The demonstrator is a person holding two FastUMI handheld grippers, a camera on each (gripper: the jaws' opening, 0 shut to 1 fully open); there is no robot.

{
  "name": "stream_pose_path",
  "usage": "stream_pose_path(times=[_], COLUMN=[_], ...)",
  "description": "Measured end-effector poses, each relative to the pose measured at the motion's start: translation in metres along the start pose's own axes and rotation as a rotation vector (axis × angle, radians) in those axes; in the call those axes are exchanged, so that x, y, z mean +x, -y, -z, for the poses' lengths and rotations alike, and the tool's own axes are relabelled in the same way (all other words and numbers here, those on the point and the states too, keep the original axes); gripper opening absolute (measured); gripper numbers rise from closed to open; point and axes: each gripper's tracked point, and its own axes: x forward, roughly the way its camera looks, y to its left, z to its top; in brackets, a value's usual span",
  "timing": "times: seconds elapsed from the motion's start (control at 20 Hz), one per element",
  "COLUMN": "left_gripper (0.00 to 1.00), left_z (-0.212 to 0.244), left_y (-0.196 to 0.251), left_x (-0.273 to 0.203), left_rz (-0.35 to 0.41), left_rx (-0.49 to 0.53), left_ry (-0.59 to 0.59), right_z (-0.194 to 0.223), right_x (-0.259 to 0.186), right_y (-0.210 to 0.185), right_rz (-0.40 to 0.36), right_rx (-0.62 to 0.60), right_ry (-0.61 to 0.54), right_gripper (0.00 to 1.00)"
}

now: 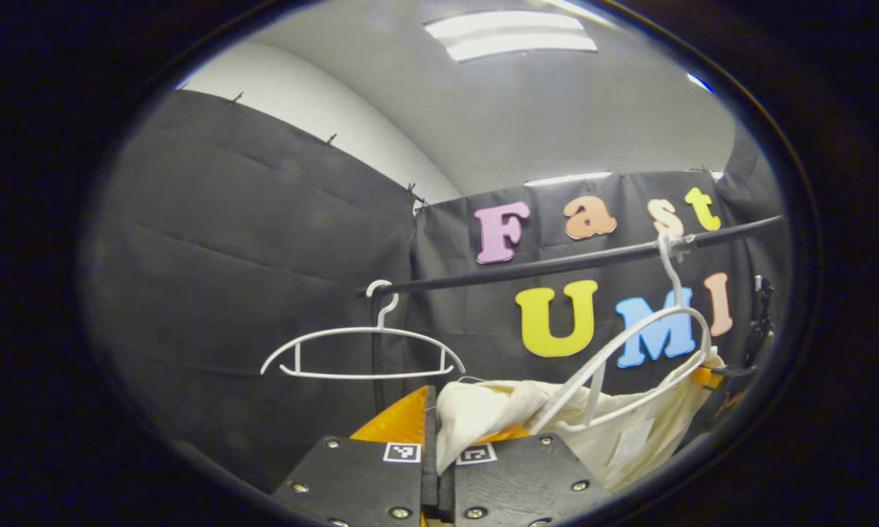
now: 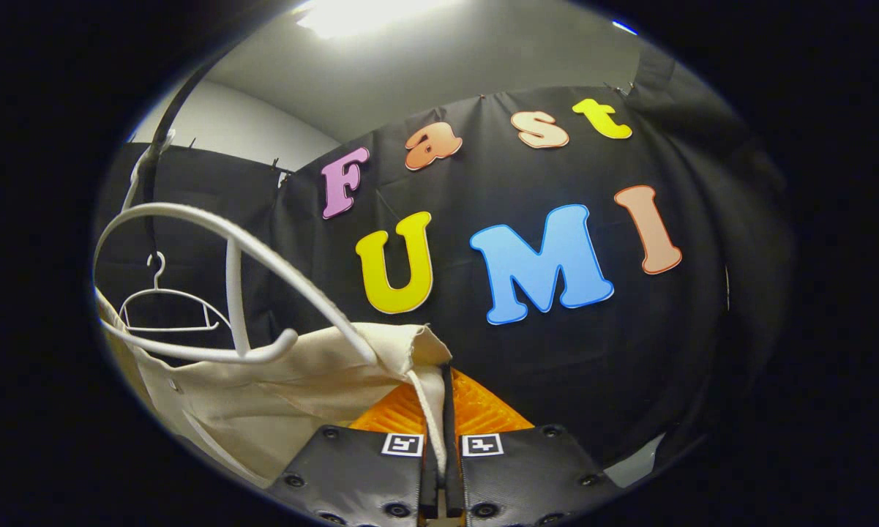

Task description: Grasp the clothes on the hanger with both hands and then place them into the laundry hamper below.

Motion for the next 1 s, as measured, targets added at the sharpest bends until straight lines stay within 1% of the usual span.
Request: stream_pose_path(times=[0.1, 0.2, 0.25, 0.3, 0.35, 0.5, 0.7, 0.75, 0.8, 0.85, 0.9, 0.95, 1.0], left_gripper=[0.03, 0.03, 0.02, 0.02, 0.02, 0.02, 0.02, 0.02, 0.02, 0.02, 0.02, 0.02, 0.02], left_z=[0.019, 0.036, 0.041, 0.045, 0.052, 0.062, 0.069, 0.070, 0.071, 0.074, 0.077, 0.080, 0.082], left_y=[0.005, 0.008, 0.008, 0.007, 0.004, -0.002, -0.002, 0.005, 0.011, 0.017, 0.025, 0.034, 0.042], left_x=[0.001, 0.001, -0.003, -0.005, -0.010, -0.029, -0.047, -0.052, -0.054, -0.055, -0.058, -0.063, -0.072], left_rz=[-0.002, -0.005, -0.008, -0.009, -0.008, 0.009, 0.073, 0.099, 0.122, 0.147, 0.173, 0.201, 0.229], left_rx=[0.039, 0.053, 0.046, 0.030, 0.009, -0.027, -0.028, -0.030, -0.031, -0.034, -0.040, -0.051, -0.062], left_ry=[-0.034, -0.064, -0.078, -0.091, -0.106, -0.144, -0.172, -0.175, -0.179, -0.185, -0.194, -0.204, -0.213], right_z=[0.018, 0.031, 0.034, 0.036, 0.038, 0.040, 0.040, 0.039, 0.037, 0.036, 0.035, 0.034, 0.032], right_x=[-0.006, -0.017, -0.024, -0.031, -0.040, -0.069, -0.110, -0.122, -0.131, -0.141, -0.150, -0.159, -0.167], right_y=[-0.007, -0.012, -0.014, -0.015, -0.018, -0.026, -0.042, -0.046, -0.051, -0.056, -0.062, -0.068, -0.076], right_rz=[-0.016, -0.030, -0.033, -0.038, -0.041, -0.047, -0.048, -0.049, -0.049, -0.050, -0.053, -0.056, -0.063], right_rx=[-0.021, -0.018, -0.018, -0.024, -0.033, -0.055, -0.061, -0.067, -0.067, -0.065, -0.060, -0.052, -0.047], right_ry=[-0.024, -0.049, -0.056, -0.061, -0.068, -0.077, -0.088, -0.089, -0.088, -0.088, -0.088, -0.088, -0.091], right_gripper=[0.05, 0.05, 0.02, 0.02, 0.05, 0.05, 0.05, 0.02, 0.05, 0.05, 0.02, 0.02, 0.05])
